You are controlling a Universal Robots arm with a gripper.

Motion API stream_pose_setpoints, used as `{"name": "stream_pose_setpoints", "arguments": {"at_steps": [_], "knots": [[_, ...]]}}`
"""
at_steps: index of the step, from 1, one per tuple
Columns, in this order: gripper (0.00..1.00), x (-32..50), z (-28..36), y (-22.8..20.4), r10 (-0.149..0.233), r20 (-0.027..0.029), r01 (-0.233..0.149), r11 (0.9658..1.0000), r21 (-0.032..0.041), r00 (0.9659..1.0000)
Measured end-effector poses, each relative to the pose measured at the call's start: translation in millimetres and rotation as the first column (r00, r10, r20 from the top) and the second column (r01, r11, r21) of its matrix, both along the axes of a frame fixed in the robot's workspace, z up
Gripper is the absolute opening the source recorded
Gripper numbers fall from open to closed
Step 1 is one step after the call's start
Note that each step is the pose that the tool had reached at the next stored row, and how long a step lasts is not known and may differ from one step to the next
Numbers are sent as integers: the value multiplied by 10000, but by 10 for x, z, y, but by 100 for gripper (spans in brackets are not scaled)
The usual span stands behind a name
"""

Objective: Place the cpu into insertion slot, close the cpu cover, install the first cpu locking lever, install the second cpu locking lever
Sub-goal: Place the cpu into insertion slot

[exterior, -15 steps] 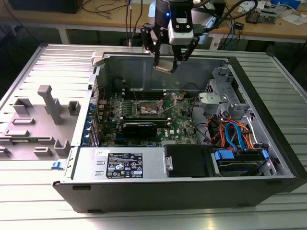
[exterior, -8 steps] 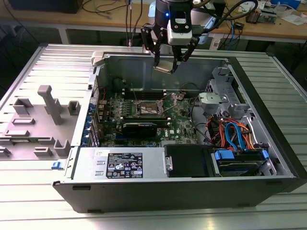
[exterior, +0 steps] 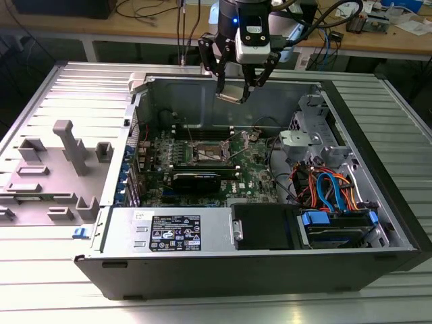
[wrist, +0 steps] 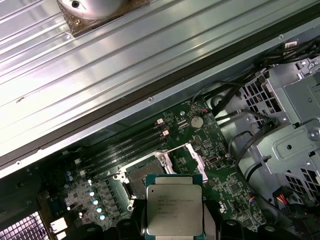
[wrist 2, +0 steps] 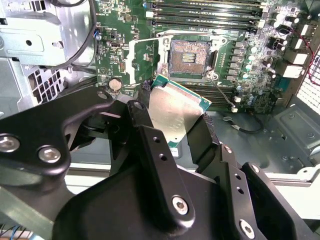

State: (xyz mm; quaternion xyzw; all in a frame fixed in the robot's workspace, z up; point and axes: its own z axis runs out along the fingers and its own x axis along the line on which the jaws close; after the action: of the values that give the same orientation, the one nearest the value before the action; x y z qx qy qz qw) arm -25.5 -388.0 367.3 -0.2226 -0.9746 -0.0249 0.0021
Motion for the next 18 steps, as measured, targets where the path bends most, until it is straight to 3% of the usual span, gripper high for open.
{"name": "stream_pose_setpoints", "arguments": {"at_steps": [3,11,18], "knots": [[54,0,-1,0,-72,1,72,10000,5,10000],[54,-2,-1,0,-726,0,726,9974,3,9974],[54,-6,-25,-33,-818,1,818,9967,-2,9967]]}}
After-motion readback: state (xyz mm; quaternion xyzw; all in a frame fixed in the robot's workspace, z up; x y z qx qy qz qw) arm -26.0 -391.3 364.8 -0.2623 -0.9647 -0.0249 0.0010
